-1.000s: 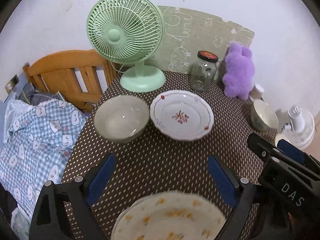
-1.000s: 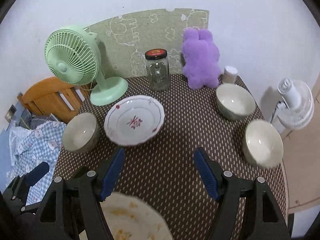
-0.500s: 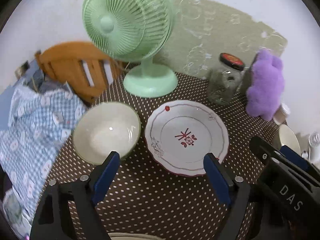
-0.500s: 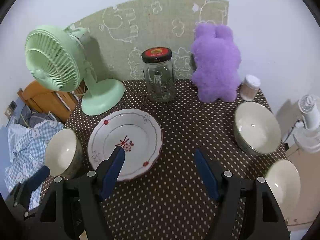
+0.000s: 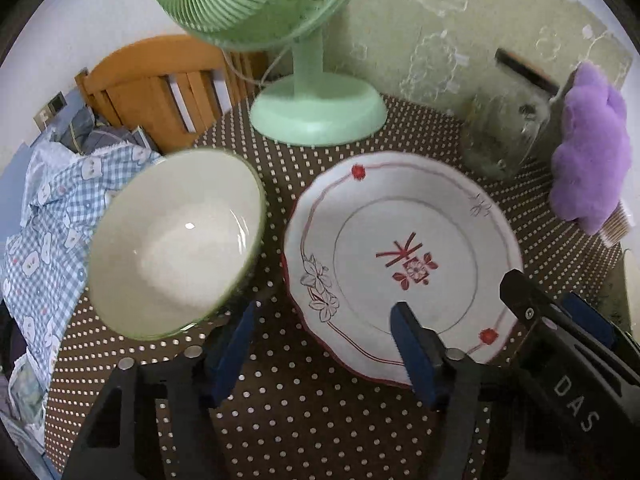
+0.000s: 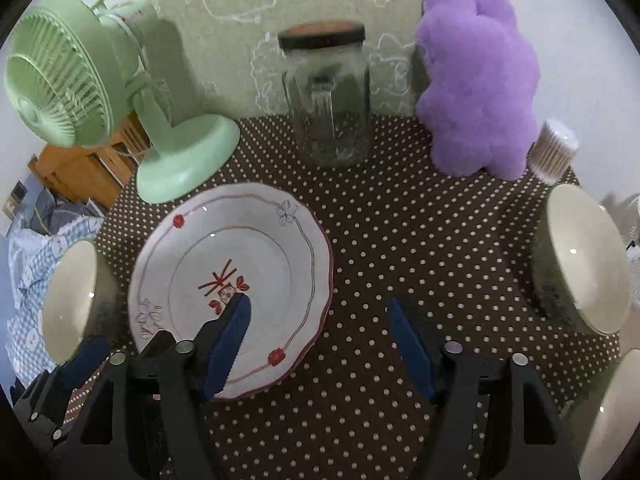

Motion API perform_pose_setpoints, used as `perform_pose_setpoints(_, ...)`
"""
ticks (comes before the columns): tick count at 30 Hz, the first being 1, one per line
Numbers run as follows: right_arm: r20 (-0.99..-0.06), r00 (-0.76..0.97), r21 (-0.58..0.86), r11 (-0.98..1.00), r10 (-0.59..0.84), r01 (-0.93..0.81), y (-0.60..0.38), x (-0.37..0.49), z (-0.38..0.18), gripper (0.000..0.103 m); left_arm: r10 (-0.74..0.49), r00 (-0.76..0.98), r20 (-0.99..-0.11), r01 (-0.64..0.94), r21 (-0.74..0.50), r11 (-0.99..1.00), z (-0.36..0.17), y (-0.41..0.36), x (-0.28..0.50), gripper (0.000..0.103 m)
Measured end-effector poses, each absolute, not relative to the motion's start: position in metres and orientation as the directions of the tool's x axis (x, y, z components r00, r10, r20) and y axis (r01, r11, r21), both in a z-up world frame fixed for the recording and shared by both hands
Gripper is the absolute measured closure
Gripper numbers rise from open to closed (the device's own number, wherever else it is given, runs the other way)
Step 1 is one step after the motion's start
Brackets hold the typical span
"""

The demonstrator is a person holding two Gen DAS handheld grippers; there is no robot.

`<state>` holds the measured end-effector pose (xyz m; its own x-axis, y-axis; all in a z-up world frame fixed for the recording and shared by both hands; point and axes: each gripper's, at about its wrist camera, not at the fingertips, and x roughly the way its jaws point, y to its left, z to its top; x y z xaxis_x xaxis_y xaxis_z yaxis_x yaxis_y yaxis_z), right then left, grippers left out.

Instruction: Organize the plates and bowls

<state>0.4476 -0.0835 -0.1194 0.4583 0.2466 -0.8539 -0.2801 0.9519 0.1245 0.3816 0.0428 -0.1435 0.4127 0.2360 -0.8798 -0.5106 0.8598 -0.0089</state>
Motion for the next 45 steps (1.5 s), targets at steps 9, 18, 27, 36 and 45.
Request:
perform_pose_setpoints(9, -0.890, 0.388, 0.139, 0.954, 0.238, -0.267, -0.076, 0.464, -0.152, 0.055, 0.202, 0.386, -0.900, -0.494, -0.017, 0.870, -0.166, 0.045, 0.392, 0.045)
perform_pose_setpoints(18, -0.892, 0.370, 0.153, 0.943, 0.260, -0.294, -0.060, 0.466, -0.158, 0.074, 0.198, 0.385, -0.901, -0.476, -0.010, 0.879, -0.166, 0.037, 0.393, 0.051)
perform_pose_setpoints(27, -0.903, 0.354, 0.145, 0.947, 0.245, -0.287, -0.083, 0.445, -0.149, 0.075, 0.148, 0.379, -0.913, -0.420, -0.028, 0.907, -0.163, 0.021, 0.378, 0.051)
perform_pose_setpoints(36, -0.927, 0.306, 0.153, 0.963, 0.218, -0.222, -0.130, 0.412, -0.145, 0.075, 0.169, 0.376, -0.911, -0.348, 0.030, 0.937, -0.163, 0.005, 0.362, 0.049)
perform_pose_setpoints(45, -0.940, 0.274, 0.157, 0.971, 0.203, -0.180, -0.156, 0.401, -0.148, 0.074, 0.154, 0.385, -0.910, -0.280, 0.044, 0.959, -0.162, -0.004, 0.371, 0.049)
